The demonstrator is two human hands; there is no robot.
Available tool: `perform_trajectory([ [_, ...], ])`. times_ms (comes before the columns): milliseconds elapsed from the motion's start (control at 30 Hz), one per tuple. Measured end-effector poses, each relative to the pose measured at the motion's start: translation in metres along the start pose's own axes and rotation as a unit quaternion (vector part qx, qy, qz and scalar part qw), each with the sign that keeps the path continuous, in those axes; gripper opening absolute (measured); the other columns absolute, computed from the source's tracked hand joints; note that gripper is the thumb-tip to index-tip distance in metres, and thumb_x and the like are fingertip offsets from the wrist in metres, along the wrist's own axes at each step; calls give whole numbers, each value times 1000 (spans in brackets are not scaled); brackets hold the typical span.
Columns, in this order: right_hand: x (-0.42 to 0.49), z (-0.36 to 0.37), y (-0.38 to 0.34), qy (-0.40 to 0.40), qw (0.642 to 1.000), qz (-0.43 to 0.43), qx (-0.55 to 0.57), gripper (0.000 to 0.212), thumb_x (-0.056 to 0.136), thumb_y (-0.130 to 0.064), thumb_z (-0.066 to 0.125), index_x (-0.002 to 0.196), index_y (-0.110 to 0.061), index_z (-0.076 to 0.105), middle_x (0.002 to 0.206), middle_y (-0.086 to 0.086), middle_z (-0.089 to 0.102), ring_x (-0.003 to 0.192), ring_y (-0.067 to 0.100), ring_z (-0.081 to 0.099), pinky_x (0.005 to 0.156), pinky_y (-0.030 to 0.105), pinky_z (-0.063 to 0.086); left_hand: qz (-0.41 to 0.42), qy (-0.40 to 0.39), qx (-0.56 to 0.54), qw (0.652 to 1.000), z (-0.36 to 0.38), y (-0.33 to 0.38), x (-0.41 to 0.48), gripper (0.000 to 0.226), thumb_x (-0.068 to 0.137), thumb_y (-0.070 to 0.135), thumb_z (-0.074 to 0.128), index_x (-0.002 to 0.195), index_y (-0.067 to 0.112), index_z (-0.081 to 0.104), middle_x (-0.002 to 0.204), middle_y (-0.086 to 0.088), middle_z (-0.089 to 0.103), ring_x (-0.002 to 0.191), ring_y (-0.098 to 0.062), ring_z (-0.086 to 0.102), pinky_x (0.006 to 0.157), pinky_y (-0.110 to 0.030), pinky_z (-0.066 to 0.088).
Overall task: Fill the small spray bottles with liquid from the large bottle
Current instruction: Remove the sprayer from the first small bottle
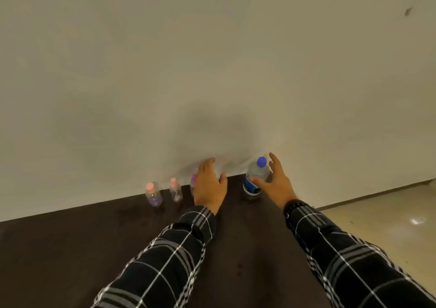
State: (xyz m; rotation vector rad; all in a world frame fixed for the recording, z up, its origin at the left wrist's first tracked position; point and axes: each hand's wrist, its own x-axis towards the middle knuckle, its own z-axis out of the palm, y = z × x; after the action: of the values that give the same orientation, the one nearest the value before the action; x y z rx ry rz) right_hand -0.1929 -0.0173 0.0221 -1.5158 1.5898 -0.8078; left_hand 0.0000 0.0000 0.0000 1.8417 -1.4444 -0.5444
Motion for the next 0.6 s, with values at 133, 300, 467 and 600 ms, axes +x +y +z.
perform_trajectory([
  [133,8,9,14,-2,1000,19,4,96,82,-20,81,156,-27,20,148,6,48,131,28,52,103,39,46,-62,-8,11,998,10,-3,0,46,99,24,62,143,18,49,142,-2,56,135,-19,50,118,-28,14],
  [300,15,20,28,18,999,7,26,77,82,-15,80,146,-22,36,133,-2,52,125,23,53,98,34,46,-71,15,29,997,23,-12,-3,31,97,16,62,127,15,54,121,-4,63,117,-23,61,103,-27,37],
  [467,12,22,38,35,999,-13,34,70,83,-21,80,141,-22,41,131,-4,55,114,12,51,94,29,44,-56,9,36,998,27,-16,-8,30,97,21,64,125,17,54,117,-5,67,111,-26,65,99,-34,45],
  [600,0,24,44,30,999,-29,28,71,81,-26,82,140,-25,42,125,-12,52,114,11,51,94,28,44,-17,9,-6,1000,18,-23,-27,36,93,21,71,124,22,53,113,-2,67,106,-23,66,94,-43,55],
])
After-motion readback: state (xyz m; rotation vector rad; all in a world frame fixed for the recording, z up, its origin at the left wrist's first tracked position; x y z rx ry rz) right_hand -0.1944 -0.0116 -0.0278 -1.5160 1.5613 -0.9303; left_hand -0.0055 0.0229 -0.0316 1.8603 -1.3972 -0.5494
